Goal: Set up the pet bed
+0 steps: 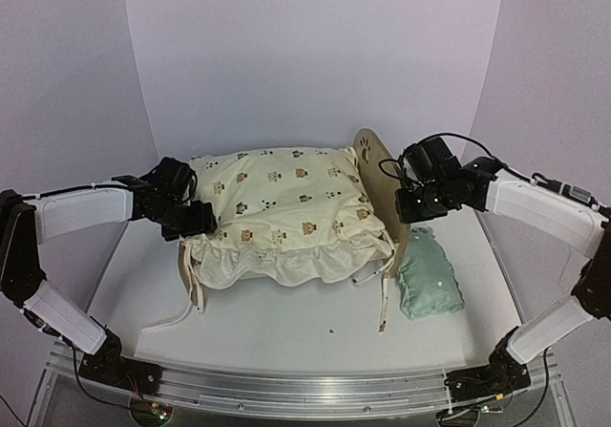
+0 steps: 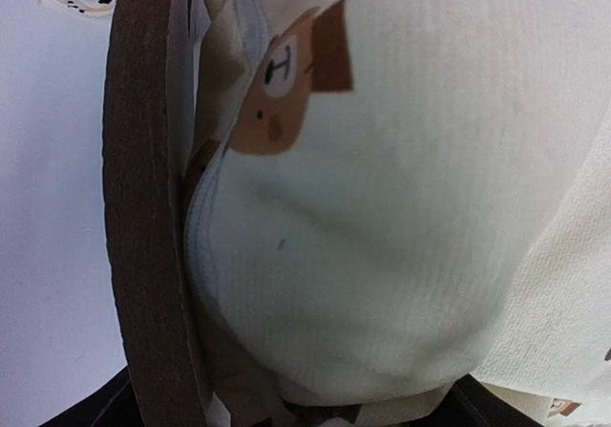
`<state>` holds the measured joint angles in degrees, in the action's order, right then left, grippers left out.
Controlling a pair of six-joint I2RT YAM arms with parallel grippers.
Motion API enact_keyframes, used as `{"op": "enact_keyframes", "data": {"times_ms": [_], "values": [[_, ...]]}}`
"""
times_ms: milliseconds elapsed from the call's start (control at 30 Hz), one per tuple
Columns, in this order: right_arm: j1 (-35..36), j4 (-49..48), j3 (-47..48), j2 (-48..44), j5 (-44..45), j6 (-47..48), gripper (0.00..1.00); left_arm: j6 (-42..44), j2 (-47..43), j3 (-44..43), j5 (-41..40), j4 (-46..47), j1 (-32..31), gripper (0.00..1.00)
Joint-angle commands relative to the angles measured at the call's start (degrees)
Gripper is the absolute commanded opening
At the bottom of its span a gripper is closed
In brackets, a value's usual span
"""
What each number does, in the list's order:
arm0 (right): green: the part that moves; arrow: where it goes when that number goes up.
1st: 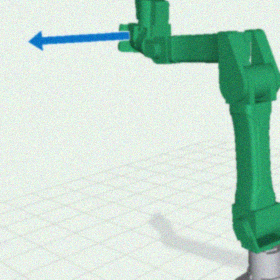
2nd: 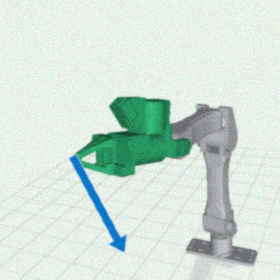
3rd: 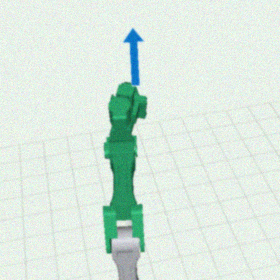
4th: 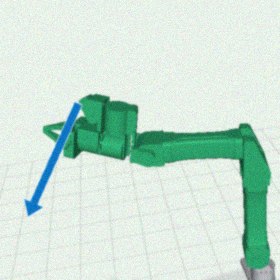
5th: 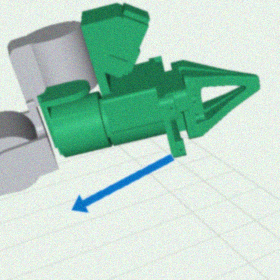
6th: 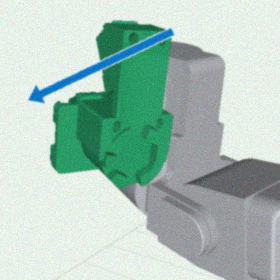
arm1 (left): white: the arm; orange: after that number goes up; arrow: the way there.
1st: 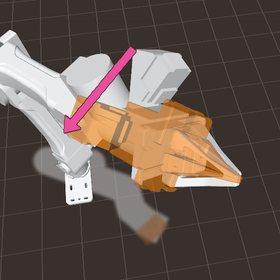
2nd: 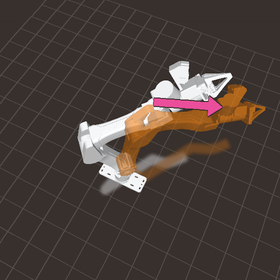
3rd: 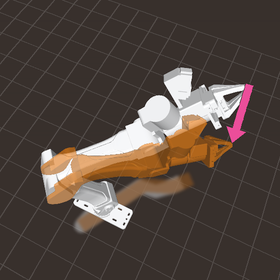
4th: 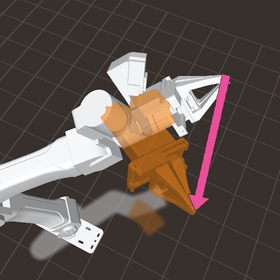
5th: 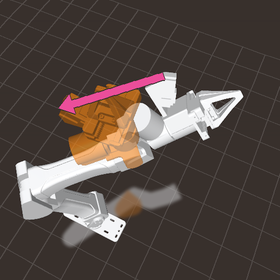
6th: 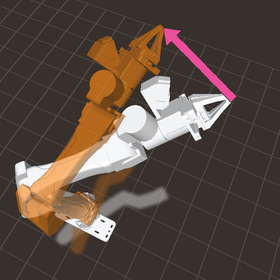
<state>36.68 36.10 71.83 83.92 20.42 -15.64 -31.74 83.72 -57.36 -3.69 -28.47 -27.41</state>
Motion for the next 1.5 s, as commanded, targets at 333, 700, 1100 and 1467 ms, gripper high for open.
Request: {"op": "enact_keyframes", "data": {"times_ms": [333,700,1100,1467], "values": [[0.4,10.4,-1.3,-9.9,7.1,-2.6,0.67,2.9,1.1,-3.0,7.4,0.7,-1.8,0.85],[0.5,15.0,18.5,-6.1,10.8,2.9,0.98,3.1,-4.3,-4.5,4.3,-3.6,-1.7,0.99],[16.9,9.9,41.4,13.5,-17.6,10.5,0.93,-0.7,-16.3,-2.8,-5.7,-8.6,-1.7,0.99],[23.6,-5.2,44.3,30.0,-26.3,10.0,0.81,-3.0,-22.0,0.1,-6.3,-10.0,-1.7,0.98]]}}
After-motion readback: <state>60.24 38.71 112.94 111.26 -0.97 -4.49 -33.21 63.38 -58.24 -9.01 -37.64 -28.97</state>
